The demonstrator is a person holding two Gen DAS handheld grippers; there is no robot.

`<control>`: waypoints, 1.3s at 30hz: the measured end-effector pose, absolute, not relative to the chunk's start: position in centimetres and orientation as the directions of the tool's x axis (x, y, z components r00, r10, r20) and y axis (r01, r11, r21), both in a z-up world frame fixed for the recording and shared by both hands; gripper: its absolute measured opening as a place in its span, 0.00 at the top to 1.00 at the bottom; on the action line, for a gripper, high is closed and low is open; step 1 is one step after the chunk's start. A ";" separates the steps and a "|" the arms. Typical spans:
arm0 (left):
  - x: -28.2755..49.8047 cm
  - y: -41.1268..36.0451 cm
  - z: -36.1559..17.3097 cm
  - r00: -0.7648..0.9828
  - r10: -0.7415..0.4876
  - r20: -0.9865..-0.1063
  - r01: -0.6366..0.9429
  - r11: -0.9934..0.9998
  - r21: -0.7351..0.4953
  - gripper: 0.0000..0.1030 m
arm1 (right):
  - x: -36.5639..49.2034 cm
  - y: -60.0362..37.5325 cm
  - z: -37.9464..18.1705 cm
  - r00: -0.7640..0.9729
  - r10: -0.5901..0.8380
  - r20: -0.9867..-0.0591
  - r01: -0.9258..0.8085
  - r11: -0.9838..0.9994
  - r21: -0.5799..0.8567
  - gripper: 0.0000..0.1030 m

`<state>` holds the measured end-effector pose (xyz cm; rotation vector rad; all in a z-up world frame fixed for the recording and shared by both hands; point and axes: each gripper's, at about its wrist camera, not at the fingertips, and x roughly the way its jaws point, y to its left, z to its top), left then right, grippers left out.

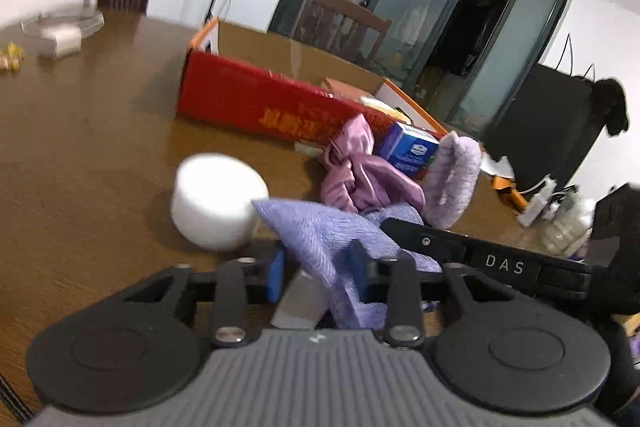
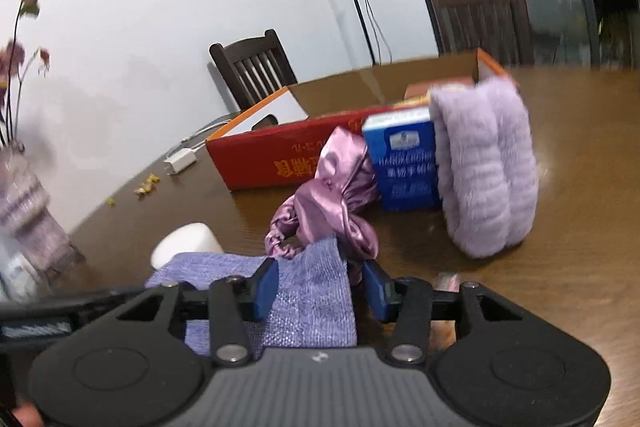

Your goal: Organize soft objects

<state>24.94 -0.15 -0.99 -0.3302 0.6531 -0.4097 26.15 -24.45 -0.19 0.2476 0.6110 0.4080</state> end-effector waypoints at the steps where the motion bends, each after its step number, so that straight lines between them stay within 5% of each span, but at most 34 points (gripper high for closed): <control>1: 24.9 -0.2 -1.0 0.715 -0.474 -0.514 0.266 0.864 -0.428 0.78 | 26.2 -24.6 -0.4 0.734 0.455 -0.504 -0.296 0.882 0.366 0.58; 5: 24.3 -0.5 -0.1 0.737 -0.465 -0.490 0.293 0.874 -0.389 0.80 | 25.2 -25.0 0.1 0.732 0.460 -0.503 -0.293 0.879 0.377 0.89; 18: 30.6 1.3 9.3 0.717 -0.641 -0.273 0.481 0.739 -0.473 0.80 | 27.4 -26.9 10.8 0.838 0.469 -0.278 -0.375 0.866 0.330 0.93; 25: 36.9 2.1 10.5 0.659 -0.676 -0.330 0.450 0.706 -0.547 0.77 | 35.3 -27.3 12.7 0.800 0.516 -0.307 -0.376 0.830 0.413 0.93; 30: 34.6 2.8 7.2 0.600 -0.706 -0.377 0.455 0.689 -0.565 0.76 | 34.6 -26.2 11.2 0.757 0.556 -0.343 -0.409 0.813 0.413 0.93; 32: 33.8 3.0 4.9 0.569 -0.714 -0.407 0.430 0.680 -0.593 0.68 | 33.9 -26.4 9.1 0.729 0.568 -0.381 -0.395 0.804 0.444 0.93; 37: 32.1 2.5 1.6 0.572 -0.689 -0.444 0.420 0.712 -0.563 0.25 | 32.3 -25.8 4.4 0.662 0.572 -0.484 -0.341 0.806 0.484 0.94; 39: 32.0 2.7 1.6 0.605 -0.656 -0.451 0.399 0.740 -0.542 0.23 | 32.1 -25.5 3.6 0.663 0.555 -0.502 -0.320 0.817 0.479 0.94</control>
